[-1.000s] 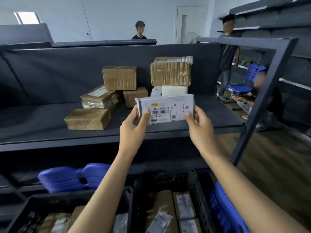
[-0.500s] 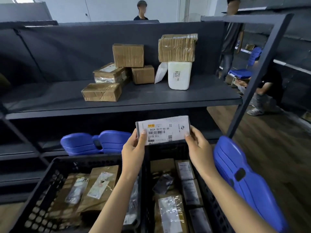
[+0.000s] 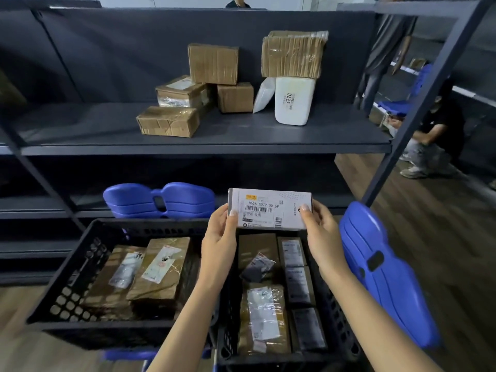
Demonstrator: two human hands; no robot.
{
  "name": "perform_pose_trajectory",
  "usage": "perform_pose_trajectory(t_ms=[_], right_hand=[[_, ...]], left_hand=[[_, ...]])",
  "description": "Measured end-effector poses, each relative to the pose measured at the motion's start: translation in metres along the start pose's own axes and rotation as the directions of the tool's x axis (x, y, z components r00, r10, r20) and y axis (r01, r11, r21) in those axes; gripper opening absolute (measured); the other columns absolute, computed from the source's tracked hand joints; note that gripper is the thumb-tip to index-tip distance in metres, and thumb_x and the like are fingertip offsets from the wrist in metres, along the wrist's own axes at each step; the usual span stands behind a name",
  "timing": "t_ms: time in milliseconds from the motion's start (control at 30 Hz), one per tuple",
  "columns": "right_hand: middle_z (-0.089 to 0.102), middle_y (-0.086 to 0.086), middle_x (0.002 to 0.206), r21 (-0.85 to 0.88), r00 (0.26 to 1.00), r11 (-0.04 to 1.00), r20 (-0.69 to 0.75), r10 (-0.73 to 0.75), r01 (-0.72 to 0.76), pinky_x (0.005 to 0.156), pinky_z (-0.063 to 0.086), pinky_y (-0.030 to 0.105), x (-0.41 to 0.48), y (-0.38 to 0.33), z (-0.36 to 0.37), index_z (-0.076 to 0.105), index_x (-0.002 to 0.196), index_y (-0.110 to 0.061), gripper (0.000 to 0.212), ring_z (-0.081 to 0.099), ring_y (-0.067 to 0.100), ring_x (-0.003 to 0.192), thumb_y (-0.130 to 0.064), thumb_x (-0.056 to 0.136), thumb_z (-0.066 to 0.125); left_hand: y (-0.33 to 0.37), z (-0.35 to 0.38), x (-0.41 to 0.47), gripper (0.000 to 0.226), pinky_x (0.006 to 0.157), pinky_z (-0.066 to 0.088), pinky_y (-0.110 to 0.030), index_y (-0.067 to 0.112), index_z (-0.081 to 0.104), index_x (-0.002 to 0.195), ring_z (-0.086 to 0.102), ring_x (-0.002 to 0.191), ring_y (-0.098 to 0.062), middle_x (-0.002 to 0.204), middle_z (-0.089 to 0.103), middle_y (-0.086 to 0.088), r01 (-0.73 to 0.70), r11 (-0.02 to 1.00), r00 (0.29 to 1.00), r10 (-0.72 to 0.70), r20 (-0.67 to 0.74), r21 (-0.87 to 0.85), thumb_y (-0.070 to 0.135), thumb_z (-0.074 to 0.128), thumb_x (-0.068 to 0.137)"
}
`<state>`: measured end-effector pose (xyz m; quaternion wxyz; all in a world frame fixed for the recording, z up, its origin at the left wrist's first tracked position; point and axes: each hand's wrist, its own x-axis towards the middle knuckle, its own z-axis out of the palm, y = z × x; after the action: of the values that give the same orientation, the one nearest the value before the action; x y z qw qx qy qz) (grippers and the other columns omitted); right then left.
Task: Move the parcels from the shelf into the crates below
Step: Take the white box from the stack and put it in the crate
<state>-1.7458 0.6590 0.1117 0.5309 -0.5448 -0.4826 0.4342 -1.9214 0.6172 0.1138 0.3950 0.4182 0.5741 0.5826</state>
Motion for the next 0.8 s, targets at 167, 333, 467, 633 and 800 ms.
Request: perform_pose_trajectory(t_ms=[167, 333, 467, 633, 800], right_hand=[[0.064, -0.021, 0.103, 0.03, 1.0, 0.999, -0.01, 0.021, -0.02, 0.085, 0.044, 0.012, -0.002, 0.001, 0.002, 0.059, 0.127, -0.023, 0.03, 0.059, -0.006, 0.098, -0.028, 0.099, 0.049], [0.065, -0.007, 0.12, 0.044, 0.998, 0.997, -0.009, 0.058, -0.058, 0.096, 0.047, 0.024, -0.004, 0.007, 0.004, 0.052, 0.135, -0.022, 0.038, 0.06, 0.003, 0.108, -0.031, 0.099, 0.049], [0.065, -0.007, 0.117, 0.047, 0.998, 0.998, -0.018, 0.052, -0.051, 0.089, 0.046, 0.019, -0.005, 0.01, 0.006, 0.051, 0.134, -0.024, 0.036, 0.06, 0.003, 0.106, -0.029, 0.099, 0.047], [0.065, -0.008, 0.12, 0.029, 0.999, 0.999, -0.023, 0.045, -0.045, 0.089, 0.045, 0.018, -0.004, 0.016, 0.005, 0.051, 0.137, -0.022, 0.04, 0.06, 0.001, 0.107, -0.034, 0.099, 0.048], [0.063, -0.01, 0.123, 0.007, 0.996, 0.999, -0.072, 0.053, -0.053, 0.092, 0.046, 0.021, -0.006, 0.022, -0.003, 0.05, 0.137, -0.025, 0.04, 0.058, 0.004, 0.11, -0.036, 0.099, 0.046]], left_hand=[[-0.01, -0.005, -0.002, 0.037, 0.108, 0.042, -0.035, 0.024, 0.062, 0.129, 0.057, 0.12, -0.002, 0.123, 0.066, 0.013, -0.028, 1.0, 0.999, 0.028, 0.016, -0.003, 0.038, 0.043, 0.101], [-0.011, -0.005, 0.0, 0.033, 0.103, 0.047, -0.034, 0.022, 0.06, 0.128, 0.061, 0.113, -0.004, 0.118, 0.069, 0.009, -0.041, 0.999, 0.999, 0.04, -0.028, -0.004, 0.032, 0.044, 0.101], [-0.014, -0.003, 0.001, 0.034, 0.098, 0.049, -0.024, 0.019, 0.061, 0.129, 0.062, 0.113, -0.002, 0.118, 0.069, 0.009, -0.05, 0.999, 0.998, 0.05, -0.037, -0.015, 0.03, 0.045, 0.101], [-0.024, -0.003, 0.005, 0.036, 0.1, 0.049, -0.028, 0.02, 0.061, 0.13, 0.061, 0.114, -0.004, 0.12, 0.069, 0.008, -0.049, 0.999, 0.998, 0.049, -0.032, -0.011, 0.033, 0.045, 0.1], [-0.03, 0.007, 0.013, 0.036, 0.101, 0.048, -0.029, 0.018, 0.059, 0.132, 0.06, 0.116, -0.006, 0.122, 0.067, 0.007, -0.045, 0.999, 0.999, 0.045, 0.019, 0.006, 0.031, 0.045, 0.101]])
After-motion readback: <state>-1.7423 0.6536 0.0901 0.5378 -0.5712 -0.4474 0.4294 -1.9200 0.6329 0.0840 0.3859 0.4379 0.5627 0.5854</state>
